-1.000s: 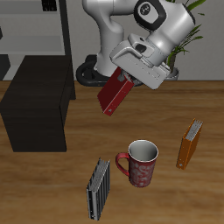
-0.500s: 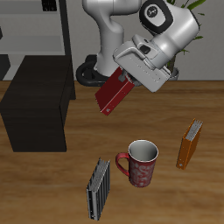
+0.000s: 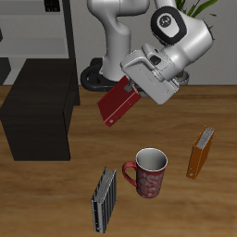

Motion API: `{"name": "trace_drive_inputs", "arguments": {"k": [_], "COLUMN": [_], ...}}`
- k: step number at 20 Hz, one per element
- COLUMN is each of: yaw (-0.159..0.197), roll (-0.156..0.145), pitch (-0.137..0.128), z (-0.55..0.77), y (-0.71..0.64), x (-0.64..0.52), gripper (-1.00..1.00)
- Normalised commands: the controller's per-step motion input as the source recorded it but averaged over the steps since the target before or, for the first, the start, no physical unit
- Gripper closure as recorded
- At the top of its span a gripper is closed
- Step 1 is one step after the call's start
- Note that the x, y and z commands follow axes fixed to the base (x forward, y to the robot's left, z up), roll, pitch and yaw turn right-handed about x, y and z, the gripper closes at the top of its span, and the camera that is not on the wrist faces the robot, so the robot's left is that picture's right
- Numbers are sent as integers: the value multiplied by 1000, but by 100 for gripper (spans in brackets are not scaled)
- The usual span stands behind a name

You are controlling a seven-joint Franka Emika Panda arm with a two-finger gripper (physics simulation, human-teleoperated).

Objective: Place the red book in the top region of the shelf

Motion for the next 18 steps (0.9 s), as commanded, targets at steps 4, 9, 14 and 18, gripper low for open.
{"name": "trace_drive_inputs", "arguments": {"k": [4, 9, 14, 18], "yaw": [-26, -22, -35, -8], "roll": [-81, -68, -33, -36], "pitch": [31, 11, 27, -2], "z": [-90, -10, 18, -25], "y": [-44, -35, -56, -58], "x": [99, 14, 22, 12], "gripper": [100, 100, 100, 100]}}
